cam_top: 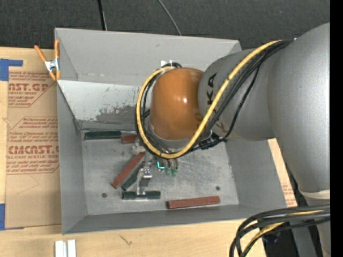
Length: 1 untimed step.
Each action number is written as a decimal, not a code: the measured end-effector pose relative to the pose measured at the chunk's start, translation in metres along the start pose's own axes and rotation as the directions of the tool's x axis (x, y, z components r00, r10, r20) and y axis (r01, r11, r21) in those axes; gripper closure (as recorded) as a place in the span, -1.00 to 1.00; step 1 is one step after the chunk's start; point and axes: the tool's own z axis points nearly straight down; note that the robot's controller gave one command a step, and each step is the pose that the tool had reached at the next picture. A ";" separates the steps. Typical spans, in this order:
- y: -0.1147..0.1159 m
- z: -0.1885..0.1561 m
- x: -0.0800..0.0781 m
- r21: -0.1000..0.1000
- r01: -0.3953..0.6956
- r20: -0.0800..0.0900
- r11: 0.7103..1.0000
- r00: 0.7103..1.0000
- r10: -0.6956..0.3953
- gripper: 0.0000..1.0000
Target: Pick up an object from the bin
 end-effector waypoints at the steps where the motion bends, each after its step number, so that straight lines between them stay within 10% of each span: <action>1: -0.001 -0.004 -0.002 -0.001 -0.001 0.007 1.000 1.000 0.001 -1.00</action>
Offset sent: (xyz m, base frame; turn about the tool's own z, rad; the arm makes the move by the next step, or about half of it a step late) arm 0.0448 0.0132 -0.0754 -0.3792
